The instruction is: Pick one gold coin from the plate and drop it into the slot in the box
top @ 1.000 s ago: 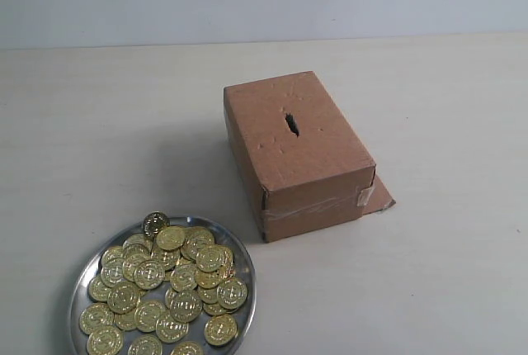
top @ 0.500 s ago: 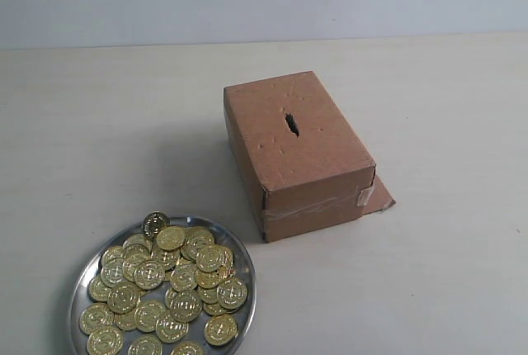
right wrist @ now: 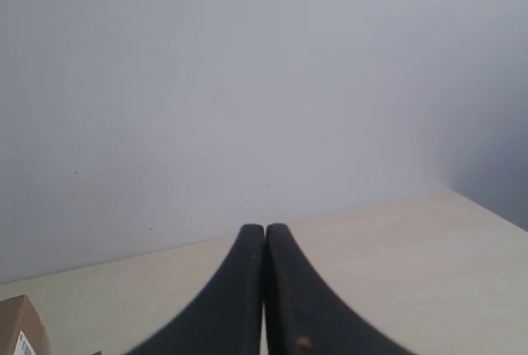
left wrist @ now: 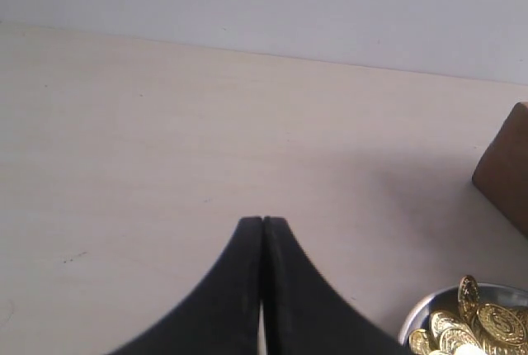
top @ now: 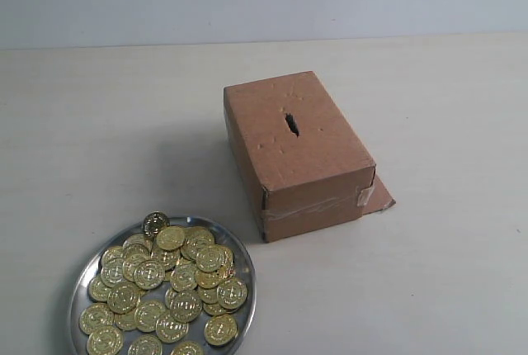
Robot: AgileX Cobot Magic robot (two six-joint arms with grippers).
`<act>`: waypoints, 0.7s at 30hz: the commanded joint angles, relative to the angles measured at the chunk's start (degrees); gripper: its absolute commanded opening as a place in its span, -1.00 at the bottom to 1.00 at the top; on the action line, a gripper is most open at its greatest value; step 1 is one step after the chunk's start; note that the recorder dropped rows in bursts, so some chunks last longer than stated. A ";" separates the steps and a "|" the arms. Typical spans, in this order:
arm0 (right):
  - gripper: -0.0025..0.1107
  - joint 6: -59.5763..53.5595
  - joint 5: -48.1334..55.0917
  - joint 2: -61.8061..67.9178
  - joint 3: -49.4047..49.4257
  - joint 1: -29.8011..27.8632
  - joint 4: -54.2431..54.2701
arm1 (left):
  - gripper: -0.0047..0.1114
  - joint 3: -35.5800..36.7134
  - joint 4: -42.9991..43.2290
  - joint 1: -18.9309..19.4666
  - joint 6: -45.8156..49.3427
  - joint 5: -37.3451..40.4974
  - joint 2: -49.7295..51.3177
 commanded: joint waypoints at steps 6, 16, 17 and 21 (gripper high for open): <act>-0.96 -0.39 0.31 -0.34 0.27 -0.34 -0.16 | -0.92 -0.04 0.30 0.04 -0.01 0.10 -0.34; -0.96 -1.33 -0.68 -0.34 0.27 -0.36 -0.61 | -0.92 -0.04 0.30 0.04 -0.01 0.10 -0.34; -0.96 -1.33 -0.79 -0.34 0.27 -0.48 -0.61 | -0.92 -0.04 0.30 0.04 -0.01 0.10 -0.34; -0.96 -1.33 -0.79 -0.34 0.27 -3.45 -0.50 | -0.92 -0.04 0.30 0.04 -0.01 0.10 -0.34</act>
